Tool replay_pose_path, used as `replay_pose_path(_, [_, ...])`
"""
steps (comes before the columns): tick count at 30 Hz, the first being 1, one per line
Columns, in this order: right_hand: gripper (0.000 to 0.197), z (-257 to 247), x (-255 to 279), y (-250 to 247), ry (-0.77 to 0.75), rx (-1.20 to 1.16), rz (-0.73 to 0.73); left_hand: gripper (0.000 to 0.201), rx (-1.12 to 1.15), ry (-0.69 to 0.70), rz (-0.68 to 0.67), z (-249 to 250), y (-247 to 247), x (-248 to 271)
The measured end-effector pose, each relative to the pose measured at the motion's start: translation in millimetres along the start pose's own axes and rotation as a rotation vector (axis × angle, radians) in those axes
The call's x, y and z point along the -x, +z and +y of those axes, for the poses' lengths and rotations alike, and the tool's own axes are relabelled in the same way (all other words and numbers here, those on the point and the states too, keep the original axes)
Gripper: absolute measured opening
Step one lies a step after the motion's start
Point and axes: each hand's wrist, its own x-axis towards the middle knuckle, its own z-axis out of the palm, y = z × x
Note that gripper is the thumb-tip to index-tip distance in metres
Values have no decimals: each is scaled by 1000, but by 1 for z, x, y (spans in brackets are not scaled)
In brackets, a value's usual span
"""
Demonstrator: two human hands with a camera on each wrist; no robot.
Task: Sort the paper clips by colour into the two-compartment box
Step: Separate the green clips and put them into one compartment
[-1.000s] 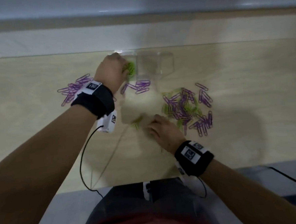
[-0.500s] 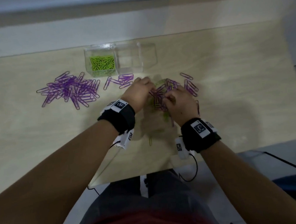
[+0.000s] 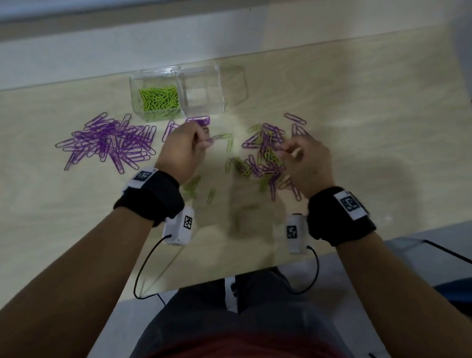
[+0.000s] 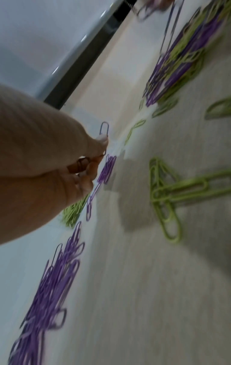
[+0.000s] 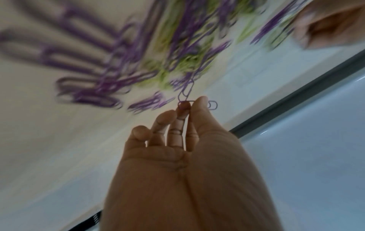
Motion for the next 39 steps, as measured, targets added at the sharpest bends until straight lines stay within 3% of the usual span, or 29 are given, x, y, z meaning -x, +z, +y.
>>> replay_pose_path(2, [9,16,0,-17,83,25,66,9,-122,-35,63,-5,-3,0])
replay_pose_path(5, [9,37,2,-30,150,117,63,18,-360,44,33,-2,4,-2])
replay_pose_path(9, [13,34,3,-19,-11,231,6,22,-336,247,-180,20,27,2])
replay_pose_path(12, [10,16,5,-1,-136,279,-91,19,-392,221,-310,24,35,-2])
replay_pose_path(16, [12,9,5,13,-106,371,-229,15,-261,203,-346,20,28,-4])
replay_pose_path(20, [11,17,4,11,-119,335,-267,7,-87,86,-227,18,14,2])
replay_pose_path(23, [9,21,8,7,-172,314,-292,4,44,17,-61,14,-1,5])
replay_pose_path(25, [10,26,9,3,-204,274,-259,6,-38,-2,84,4,-10,5])
replay_pose_path(27, [17,31,10,-1,-212,275,-223,11,-212,-11,138,-11,-15,5])
replay_pose_path(29, [19,36,12,-3,-207,311,-222,17,-367,13,113,-19,-11,6])
replay_pose_path(32, [16,39,14,-3,-195,345,-243,20,-291,179,49,-4,12,11])
replay_pose_path(35, [11,38,14,-2,-204,358,-250,20,-263,353,-122,24,44,18])
replay_pose_path(39, [11,40,15,-5,-218,444,-290,31,-378,404,-332,40,74,22])
